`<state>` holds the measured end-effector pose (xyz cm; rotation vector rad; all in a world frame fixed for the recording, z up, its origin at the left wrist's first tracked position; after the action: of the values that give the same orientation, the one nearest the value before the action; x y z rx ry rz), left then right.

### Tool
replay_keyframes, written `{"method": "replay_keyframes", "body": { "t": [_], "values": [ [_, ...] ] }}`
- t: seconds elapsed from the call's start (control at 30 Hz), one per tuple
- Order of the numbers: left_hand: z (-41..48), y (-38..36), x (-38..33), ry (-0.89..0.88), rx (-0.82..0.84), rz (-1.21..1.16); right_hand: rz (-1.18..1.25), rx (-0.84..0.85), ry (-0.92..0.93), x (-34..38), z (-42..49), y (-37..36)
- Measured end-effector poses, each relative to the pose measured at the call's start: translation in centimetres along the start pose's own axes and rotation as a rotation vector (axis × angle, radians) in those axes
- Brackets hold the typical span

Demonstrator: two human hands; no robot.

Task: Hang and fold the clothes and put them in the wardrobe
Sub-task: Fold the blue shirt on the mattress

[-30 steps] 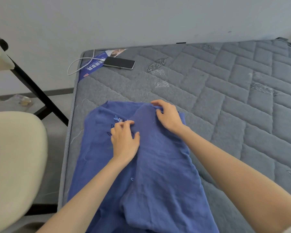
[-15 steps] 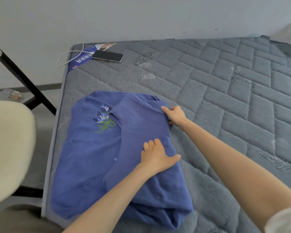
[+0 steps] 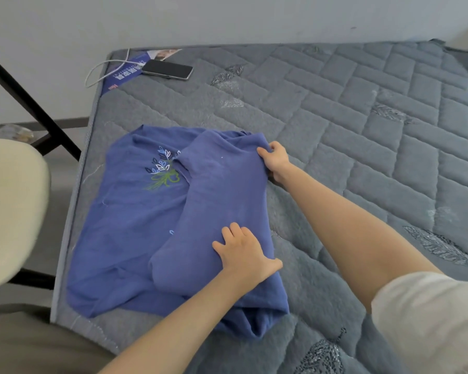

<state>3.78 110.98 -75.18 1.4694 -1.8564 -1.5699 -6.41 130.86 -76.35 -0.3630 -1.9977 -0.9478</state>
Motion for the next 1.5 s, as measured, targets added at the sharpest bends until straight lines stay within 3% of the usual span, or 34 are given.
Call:
{"method": "replay_keyframes", "body": {
  "t": [0.2, 0.33, 0.57, 0.67, 0.8, 1.03, 1.2, 1.37, 1.5],
  "values": [
    [0.5, 0.8, -0.1, -0.077, 0.158, 0.020, -0.014, 0.001, 0.028, -0.5, 0.3, 0.4],
    [0.8, 1.8, 0.6, -0.117, 0.321, -0.236, -0.002, -0.019, 0.100, -0.3, 0.3, 1.0],
    [1.0, 6.8, 3.8, -0.178, 0.377, -0.783, 0.253, -0.050, 0.127, 4.2, -0.9, 0.4],
    [0.7, 9.6, 6.5, -0.097, 0.432, -1.012, 0.337, -0.030, 0.121, 7.1, -1.3, -1.2],
    [0.3, 11.9, 11.3, 0.008, 0.379, -1.175, 0.378, 0.004, 0.120, 11.4, -2.2, -4.9],
    [0.1, 12.9, 20.0, 0.296, 0.139, -1.285, 0.259, 0.105, 0.159, 16.8, -4.2, -13.3],
    [0.3, 12.0, 25.8, 0.382, 0.027, -1.260, 0.197, 0.153, 0.152, 17.5, -4.8, -19.5],
    [-0.2, 11.4, 28.7, 0.450, 0.115, -1.176, 0.145, 0.314, 0.137, 16.9, -5.5, -23.7],
    [-0.6, 11.4, 29.2, 0.476, 0.188, -1.210, -0.097, 0.367, 0.299, 15.9, -6.0, -24.7]
  ]
}}
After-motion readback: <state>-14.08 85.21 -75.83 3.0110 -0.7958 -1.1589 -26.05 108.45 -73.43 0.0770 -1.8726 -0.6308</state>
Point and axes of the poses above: each hand's wrist, its own z-axis towards the middle knuckle, its own y-axis out of the back of the hand, x = y × z, the point moved 1 cm from there along z, towards the middle knuckle, and after that the axes turned 8 degrees about -z, right-handed, at the moved point
